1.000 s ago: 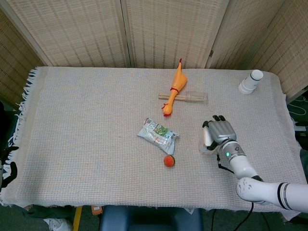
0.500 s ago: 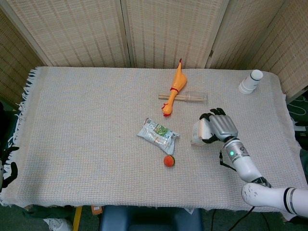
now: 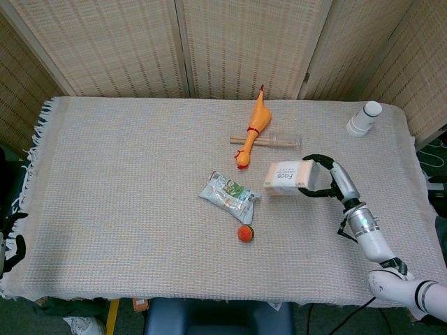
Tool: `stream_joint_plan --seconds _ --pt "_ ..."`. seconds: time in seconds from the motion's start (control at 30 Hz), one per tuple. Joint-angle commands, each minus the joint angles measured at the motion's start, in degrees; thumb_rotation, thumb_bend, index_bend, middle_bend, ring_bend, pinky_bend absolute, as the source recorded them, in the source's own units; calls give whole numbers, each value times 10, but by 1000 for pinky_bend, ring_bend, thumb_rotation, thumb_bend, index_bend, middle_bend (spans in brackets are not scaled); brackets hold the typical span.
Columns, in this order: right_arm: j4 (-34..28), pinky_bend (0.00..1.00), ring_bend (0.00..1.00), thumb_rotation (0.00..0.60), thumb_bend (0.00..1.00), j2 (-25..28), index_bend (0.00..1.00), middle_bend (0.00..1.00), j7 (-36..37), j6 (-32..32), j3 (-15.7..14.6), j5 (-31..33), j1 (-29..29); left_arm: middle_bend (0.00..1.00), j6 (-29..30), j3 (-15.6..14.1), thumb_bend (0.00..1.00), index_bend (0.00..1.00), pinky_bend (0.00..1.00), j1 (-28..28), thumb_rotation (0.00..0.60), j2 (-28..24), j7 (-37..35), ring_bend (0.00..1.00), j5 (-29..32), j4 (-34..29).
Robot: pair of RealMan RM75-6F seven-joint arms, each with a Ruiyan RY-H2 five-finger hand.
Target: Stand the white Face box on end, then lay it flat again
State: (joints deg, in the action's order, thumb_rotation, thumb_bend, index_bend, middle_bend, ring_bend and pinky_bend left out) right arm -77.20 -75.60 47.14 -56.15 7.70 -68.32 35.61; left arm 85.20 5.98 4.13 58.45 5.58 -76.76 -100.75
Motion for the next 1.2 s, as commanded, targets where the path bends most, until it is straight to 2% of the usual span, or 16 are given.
stream_joint_plan --seconds 0.03,0.2,0.33,0.6,0.8,0.97,1.1,1.2 --pt "184 0 318 600 340 -88 365 415 191 32 -21 -136 -18 0 0 0 621 273 83 0 600 1 1 0 1 1" --pt "277 0 318 600 367 -126 365 415 276 31 -43 -186 2 0 1 2 622 273 83 0 600 1 2 0 5 3" --pt "324 0 318 600 386 -137 365 415 325 43 -62 -212 18 0 0 3 621 273 83 1 600 2 4 0 7 3" --pt "377 0 318 600 398 -147 366 415 381 35 -84 -238 33 0 -3 3 622 273 83 2 600 5 10 0 11 5" --pt "391 0 318 600 400 -146 368 414 367 31 -97 -245 33 0 -6 3 621 273 83 4 600 6 13 0 14 6" --pt "381 0 305 600 402 -140 363 414 300 7 -104 -250 25 0 -8 3 622 273 83 4 600 6 14 0 15 5" --pt "350 0 303 600 403 -124 361 414 247 -5 -104 -246 16 0 -10 2 622 273 83 4 600 5 15 0 16 3" --pt "338 0 300 600 403 -118 359 414 230 -3 -103 -241 15 0 -10 2 622 273 83 4 600 4 15 0 16 2"
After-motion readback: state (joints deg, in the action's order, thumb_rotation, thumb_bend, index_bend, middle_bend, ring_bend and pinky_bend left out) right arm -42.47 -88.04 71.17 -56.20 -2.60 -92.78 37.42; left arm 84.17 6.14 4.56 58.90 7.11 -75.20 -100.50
